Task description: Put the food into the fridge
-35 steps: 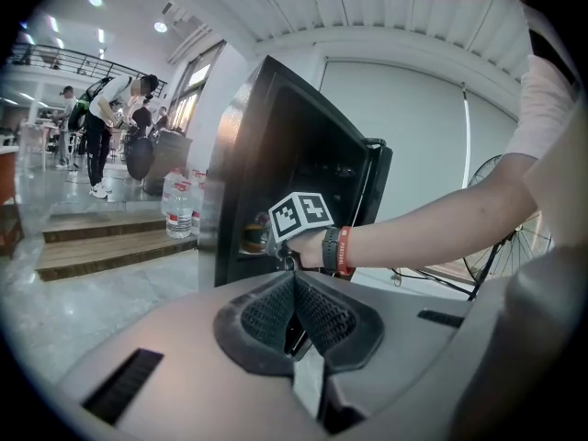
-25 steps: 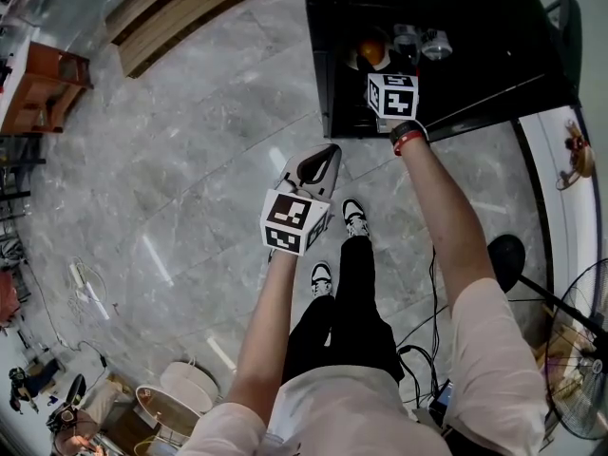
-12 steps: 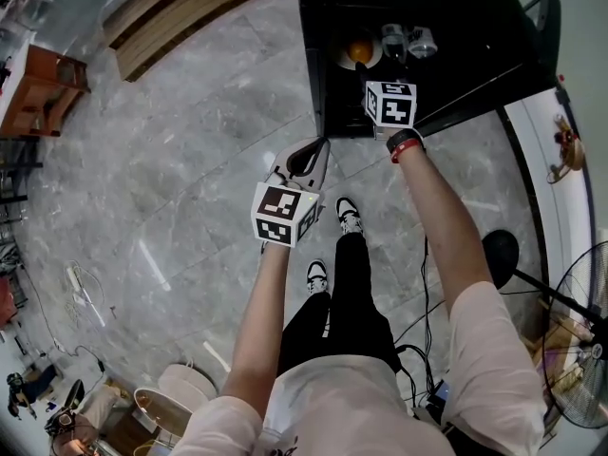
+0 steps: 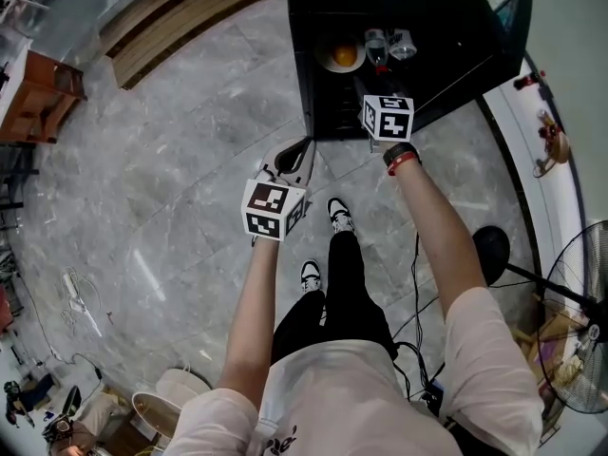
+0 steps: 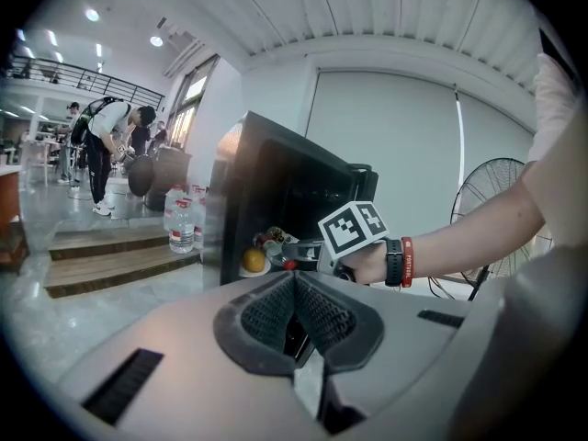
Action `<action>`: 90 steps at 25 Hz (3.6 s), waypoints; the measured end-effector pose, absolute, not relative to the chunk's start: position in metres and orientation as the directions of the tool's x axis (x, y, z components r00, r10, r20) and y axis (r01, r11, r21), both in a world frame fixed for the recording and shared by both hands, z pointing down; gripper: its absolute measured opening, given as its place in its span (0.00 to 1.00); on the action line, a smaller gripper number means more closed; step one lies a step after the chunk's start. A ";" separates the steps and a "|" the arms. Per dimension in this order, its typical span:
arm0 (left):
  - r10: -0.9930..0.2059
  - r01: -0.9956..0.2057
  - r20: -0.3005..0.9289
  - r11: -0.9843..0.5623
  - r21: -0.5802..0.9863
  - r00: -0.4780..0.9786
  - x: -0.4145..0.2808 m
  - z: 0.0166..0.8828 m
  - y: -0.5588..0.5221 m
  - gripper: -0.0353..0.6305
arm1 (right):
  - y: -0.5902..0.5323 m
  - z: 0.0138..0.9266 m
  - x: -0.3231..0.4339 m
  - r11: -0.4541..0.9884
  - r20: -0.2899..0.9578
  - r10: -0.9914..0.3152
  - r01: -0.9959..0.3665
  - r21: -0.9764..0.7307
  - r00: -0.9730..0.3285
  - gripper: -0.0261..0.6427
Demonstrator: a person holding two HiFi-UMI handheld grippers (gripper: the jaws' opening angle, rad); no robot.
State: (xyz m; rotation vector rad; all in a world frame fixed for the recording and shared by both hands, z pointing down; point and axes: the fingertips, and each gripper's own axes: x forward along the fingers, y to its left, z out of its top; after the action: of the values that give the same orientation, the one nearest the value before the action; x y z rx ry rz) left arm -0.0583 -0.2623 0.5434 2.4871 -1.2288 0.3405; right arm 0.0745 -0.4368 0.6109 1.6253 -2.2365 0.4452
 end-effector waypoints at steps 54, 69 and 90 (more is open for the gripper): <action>-0.733 -0.797 0.327 -0.589 0.133 0.596 -0.079 0.420 -0.145 0.08 | -0.178 0.438 0.099 0.331 0.369 -0.859 -0.935 -0.130 -0.355 0.09; -0.773 -0.815 0.270 -0.570 0.103 0.574 -0.082 0.394 -0.124 0.08 | -0.138 0.414 0.102 0.287 0.301 -0.897 -0.945 -0.160 -0.323 0.06; -0.752 -0.798 0.278 -0.591 0.116 0.597 -0.067 0.399 -0.123 0.08 | -0.121 0.424 0.120 0.275 0.317 -0.891 -0.942 -0.191 -0.324 0.06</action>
State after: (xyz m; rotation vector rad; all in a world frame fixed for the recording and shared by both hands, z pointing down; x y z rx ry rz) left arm -0.0674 -0.1227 0.3990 2.5974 -1.2818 0.2933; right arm 0.1201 -0.1211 0.4244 1.7315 -2.3875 0.5211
